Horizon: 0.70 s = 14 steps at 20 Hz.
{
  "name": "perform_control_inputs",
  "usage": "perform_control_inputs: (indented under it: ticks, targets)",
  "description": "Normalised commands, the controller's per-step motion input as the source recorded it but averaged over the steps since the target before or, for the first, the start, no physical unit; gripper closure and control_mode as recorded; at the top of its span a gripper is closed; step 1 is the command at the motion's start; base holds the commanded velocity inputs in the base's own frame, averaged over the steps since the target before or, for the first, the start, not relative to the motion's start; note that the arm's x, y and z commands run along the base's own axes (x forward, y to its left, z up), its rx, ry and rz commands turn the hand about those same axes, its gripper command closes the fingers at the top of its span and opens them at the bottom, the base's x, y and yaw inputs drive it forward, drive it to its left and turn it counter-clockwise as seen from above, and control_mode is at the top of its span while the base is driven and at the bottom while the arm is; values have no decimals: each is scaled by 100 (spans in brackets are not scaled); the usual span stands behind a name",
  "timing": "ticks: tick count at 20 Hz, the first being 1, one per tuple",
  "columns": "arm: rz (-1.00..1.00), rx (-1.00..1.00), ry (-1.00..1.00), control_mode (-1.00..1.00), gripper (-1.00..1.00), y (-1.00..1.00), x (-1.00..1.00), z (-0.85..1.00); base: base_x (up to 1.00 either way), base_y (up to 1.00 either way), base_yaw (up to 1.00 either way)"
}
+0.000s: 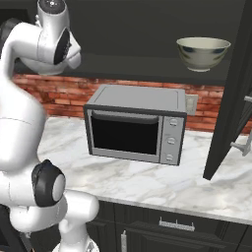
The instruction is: Move the bowls from the cabinet to the plates on the dining table.
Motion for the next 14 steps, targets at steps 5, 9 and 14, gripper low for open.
perform_control_inputs:
  ticks: [5,9,14]
  targets:
    - [0,5,-5,-100,100,-19,-86,10,0,0,0]
    - [0,5,-3,-100,100,-21,-91,10,0,0,0]
    - [0,1,0,-100,100,-31,-94,0,0,0,0]
